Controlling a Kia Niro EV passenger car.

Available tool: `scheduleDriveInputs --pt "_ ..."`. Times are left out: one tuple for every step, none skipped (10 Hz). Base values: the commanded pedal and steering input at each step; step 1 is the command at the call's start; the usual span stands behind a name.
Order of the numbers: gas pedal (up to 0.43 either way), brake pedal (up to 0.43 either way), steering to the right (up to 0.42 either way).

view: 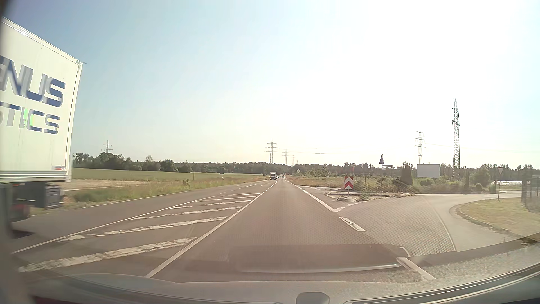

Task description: Follow the waypoints while adhering to traffic rules and regulations

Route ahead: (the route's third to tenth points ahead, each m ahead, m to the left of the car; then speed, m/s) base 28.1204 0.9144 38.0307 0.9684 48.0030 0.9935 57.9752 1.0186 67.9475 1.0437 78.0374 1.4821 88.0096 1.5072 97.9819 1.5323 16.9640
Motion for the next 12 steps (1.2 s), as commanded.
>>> scheduleDriveInputs --pt "0.079 0.018 0.001" --pt "0.079 0.018 0.0" --pt "0.079 0.018 0.0" --pt "0.079 0.018 0.001" --pt "0.079 0.018 0.0" --pt "0.079 0.018 0.001" --pt "0.079 0.018 0.0" --pt "0.079 0.018 0.001" --pt "0.079 0.018 0.001" --pt "0.079 0.018 0.0" --pt "0.079 0.018 0.001" --pt "0.079 0.018 0.001"
